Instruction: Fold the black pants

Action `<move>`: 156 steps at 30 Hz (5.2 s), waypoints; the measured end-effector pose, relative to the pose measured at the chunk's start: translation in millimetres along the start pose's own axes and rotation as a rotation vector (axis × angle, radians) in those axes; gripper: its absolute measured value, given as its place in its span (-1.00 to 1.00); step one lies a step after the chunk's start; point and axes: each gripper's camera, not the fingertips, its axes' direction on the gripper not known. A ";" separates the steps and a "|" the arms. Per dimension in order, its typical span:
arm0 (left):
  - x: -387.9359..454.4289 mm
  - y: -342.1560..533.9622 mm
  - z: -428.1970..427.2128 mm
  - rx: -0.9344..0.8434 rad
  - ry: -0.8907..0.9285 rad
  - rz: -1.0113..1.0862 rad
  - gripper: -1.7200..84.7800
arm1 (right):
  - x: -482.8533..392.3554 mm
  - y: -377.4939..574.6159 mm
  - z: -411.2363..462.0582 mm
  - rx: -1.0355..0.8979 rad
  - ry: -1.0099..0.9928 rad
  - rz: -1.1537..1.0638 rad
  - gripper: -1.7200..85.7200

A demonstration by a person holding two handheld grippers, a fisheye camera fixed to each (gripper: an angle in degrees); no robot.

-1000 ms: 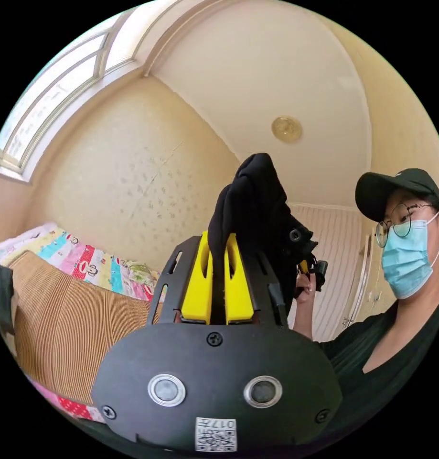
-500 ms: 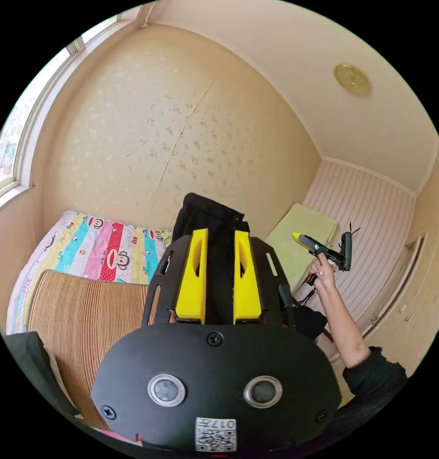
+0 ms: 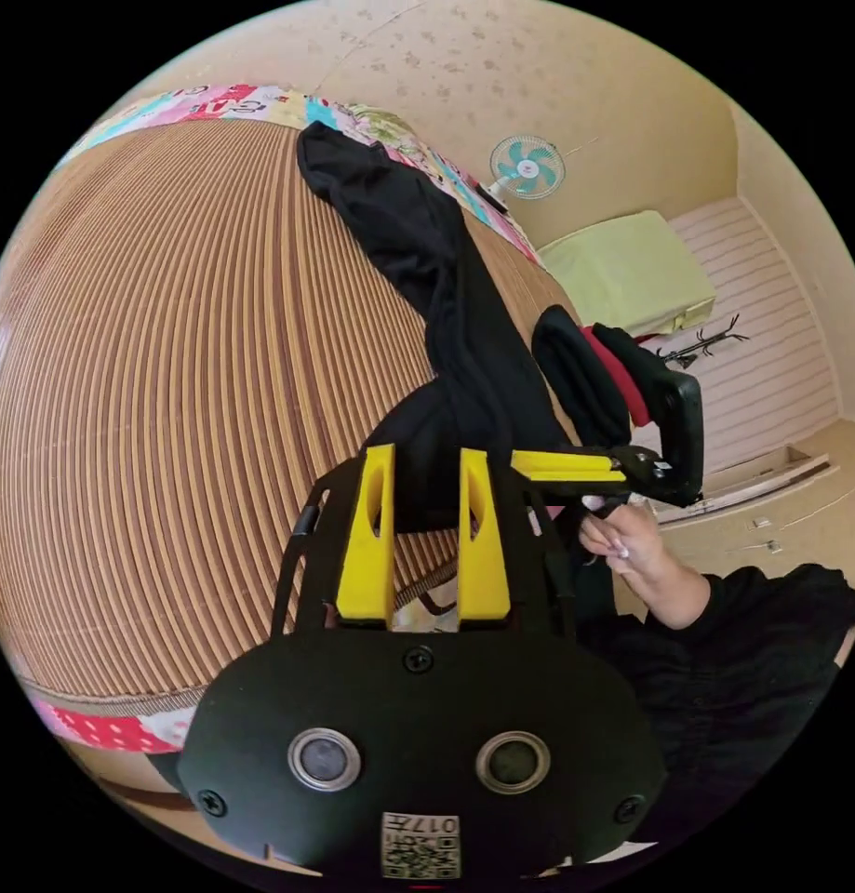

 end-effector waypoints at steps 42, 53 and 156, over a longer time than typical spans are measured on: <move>-101.2 143.9 -225.5 0.080 0.676 -0.241 -0.87 | 136.5 114.0 -106.2 0.392 -0.875 -0.061 -0.86; -116.7 188.1 -215.7 -0.025 0.138 -0.392 -0.84 | 194.2 280.9 -117.9 0.367 0.177 0.544 -0.68; -1.2 6.7 -287.0 0.295 0.755 0.254 -0.88 | 115.9 167.0 -240.0 0.370 -0.857 -0.334 -0.94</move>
